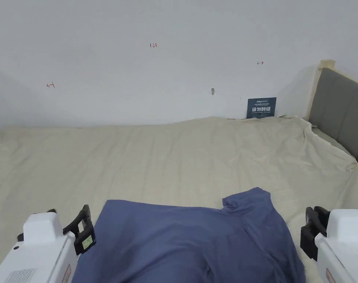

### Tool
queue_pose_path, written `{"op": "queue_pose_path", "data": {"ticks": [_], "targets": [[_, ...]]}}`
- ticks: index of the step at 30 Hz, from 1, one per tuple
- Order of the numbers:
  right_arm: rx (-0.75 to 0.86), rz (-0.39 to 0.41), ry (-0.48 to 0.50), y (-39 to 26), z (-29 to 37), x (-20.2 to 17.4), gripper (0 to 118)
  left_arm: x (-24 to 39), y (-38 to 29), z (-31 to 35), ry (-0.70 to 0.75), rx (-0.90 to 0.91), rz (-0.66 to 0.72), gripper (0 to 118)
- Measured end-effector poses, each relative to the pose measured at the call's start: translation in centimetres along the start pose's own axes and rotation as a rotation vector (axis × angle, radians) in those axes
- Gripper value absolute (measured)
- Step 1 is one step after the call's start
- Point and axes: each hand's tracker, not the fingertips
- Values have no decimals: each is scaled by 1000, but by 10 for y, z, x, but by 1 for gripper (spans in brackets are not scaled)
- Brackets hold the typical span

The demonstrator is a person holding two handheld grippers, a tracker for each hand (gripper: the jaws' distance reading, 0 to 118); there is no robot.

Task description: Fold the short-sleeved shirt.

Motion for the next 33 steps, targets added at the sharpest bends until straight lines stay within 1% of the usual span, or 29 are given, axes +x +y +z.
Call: {"op": "queue_pose_path", "data": {"ticks": [1, 2, 4, 7, 9, 14, 16, 18, 21, 24, 25, 27, 28, 29, 30, 31, 33], "targets": [[6, -4, 5, -1, -1, 0, 0, 0, 0, -1, -49, 1, 22, 11], [15, -14, 27, -1, 0, 2, 0, -1, 1, -3, -83, -17, 45, 0], [14, -31, 42, 0, -1, 4, 0, -2, 3, -6, -101, -40, 68, 0], [15, -19, 36, 0, -6, 3, 0, 0, 3, -14, -96, -54, 39, 0], [13, -28, 41, 0, -9, 2, 0, -2, 6, -20, -109, -65, 42, 0], [3, -25, 45, 1, -24, 0, 0, -5, 11, -55, -138, -124, 35, 0], [-3, -22, 51, 1, -32, -1, 0, -9, 9, -80, -180, -174, 44, 0], [-7, -20, 54, 1, -41, -2, 0, -12, 8, -110, -188, -214, 44, 0], [-18, -14, 49, 0, -57, -5, 0, -13, 5, -159, -170, -298, -6, 0], [-42, -19, 31, -3, -78, -6, 0, -15, 1, -211, -171, -398, -16, 0], [-53, -20, 26, -5, -85, -8, 0, -16, -1, -231, -167, -401, -5, 1], [-75, -23, 19, -10, -100, -9, 0, -17, -7, -268, -153, -499, 10, 13], [-88, -25, 19, -13, -107, -9, 0, -18, -9, -290, -155, -557, 26, 24], [-99, -26, 16, -15, -113, -9, 0, -20, -13, -308, -154, -590, 46, 45], [-112, -24, 12, -18, -120, -9, 0, -22, -18, -326, -151, -609, 64, 60], [-125, -20, 6, -21, -127, -9, 0, -23, -25, -339, -136, -621, 56, 69], [-154, -20, -8, -26, -138, -9, 0, -24, -36, -365, -88, -605, 30, 71]]}}
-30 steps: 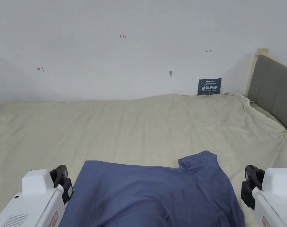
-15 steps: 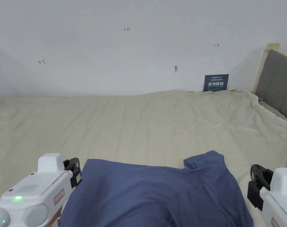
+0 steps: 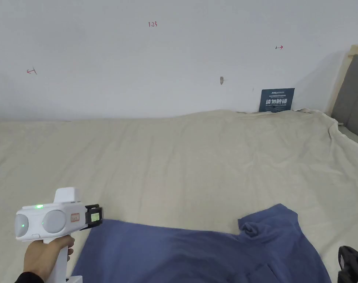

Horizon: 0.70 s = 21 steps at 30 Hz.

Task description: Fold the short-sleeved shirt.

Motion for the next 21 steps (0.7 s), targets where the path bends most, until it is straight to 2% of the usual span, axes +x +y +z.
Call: {"op": "queue_pose_path", "data": {"ticks": [7, 13, 15, 16, 17, 18, 19, 20, 21], "targets": [[-49, 1, -22, -9, -39, 1, 0, -11, 5, -70, 16, -106, 63, 74], [-82, 3, -31, -12, -56, -10, 0, 7, -7, -111, 13, -217, -61, 73], [-87, 6, -30, -13, -58, -12, 0, 13, -12, -120, 54, -235, -87, 73], [-91, 11, -26, -24, -65, -1, 0, 14, -13, -118, 44, -222, -73, 72], [-93, 14, -25, -25, -65, 1, 0, 14, -11, -117, 53, -220, -63, 68], [-94, 16, -25, -26, -65, 1, 0, 14, -11, -113, 51, -225, -58, 60], [-98, 18, -22, -27, -65, 3, 0, 17, -10, -109, 46, -217, -81, 43], [-100, 18, -21, -27, -65, 3, 0, 19, -10, -107, 21, -204, -113, 13], [-100, 17, -21, -27, -64, 5, 0, 22, -11, -106, -11, -228, -121, 5]]}}
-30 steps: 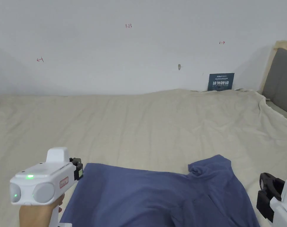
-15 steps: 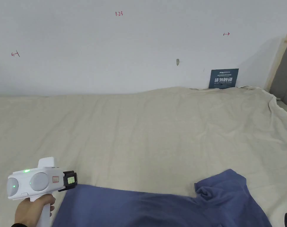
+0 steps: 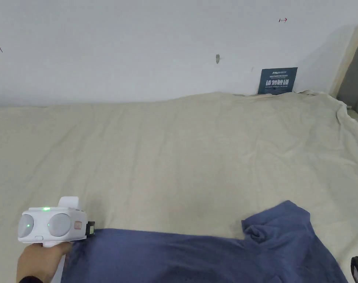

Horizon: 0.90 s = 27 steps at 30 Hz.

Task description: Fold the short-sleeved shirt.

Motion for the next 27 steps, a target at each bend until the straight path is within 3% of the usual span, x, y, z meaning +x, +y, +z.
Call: {"op": "queue_pose_path", "data": {"ticks": [4, 7, 11, 12, 13, 14, 15, 18, 24, 27], "targets": [[-6, -42, 6, 3, -2, 10, 0, 10, -7, 16, 35, 30, -50, 1], [-43, -87, 14, 7, -13, 23, 0, 7, -10, 44, -56, 113, 14, 1], [-104, -161, 34, 22, -39, 37, 3, 3, -14, 90, -108, 193, -16, 0], [-116, -170, 32, 24, -48, 40, 10, 1, -16, 103, -118, 201, -20, 0], [-154, -165, 28, 24, -58, 42, 25, 0, -16, 116, -130, 212, -17, 0], [-191, -164, 26, 23, -67, 44, 48, -2, -17, 124, -135, 220, -15, 0], [-233, -157, 28, 24, -77, 45, 60, -4, -18, 133, -141, 226, -13, 0], [-299, -181, 36, 16, -102, 46, 73, -6, -18, 155, -152, 246, 2, 0], [-444, -76, 8, -2, -149, 36, 71, -5, -21, 171, -144, 256, 13, 0], [-530, -97, 16, -7, -156, 27, 47, 1, -25, 174, -147, 254, 12, 0]]}}
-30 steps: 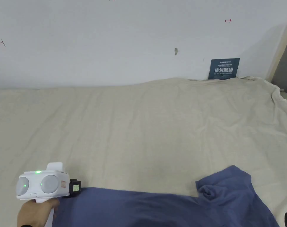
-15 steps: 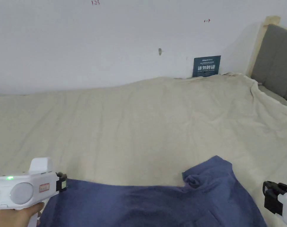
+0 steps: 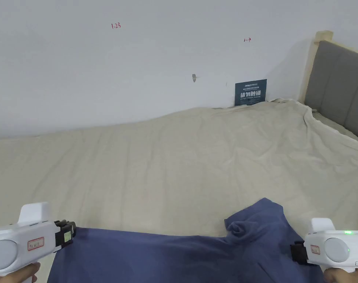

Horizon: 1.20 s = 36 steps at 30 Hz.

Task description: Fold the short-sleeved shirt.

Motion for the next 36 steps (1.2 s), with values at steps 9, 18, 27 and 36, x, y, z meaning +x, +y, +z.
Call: {"op": "queue_pose_path", "data": {"ticks": [9, 18, 27, 36], "targets": [[51, 76, -50, -10, 17, -14, 4, -3, -11, -3, 6, -12, 32, 0], [321, 80, 64, -6, 125, -1, 4, -26, -19, 28, 27, 40, 115, 0], [577, 130, 160, 21, 239, 8, 4, -59, 2, 117, 85, 193, 205, 0], [770, 162, 194, 81, 317, -15, 4, -66, 78, 202, 119, 371, 198, 0]]}}
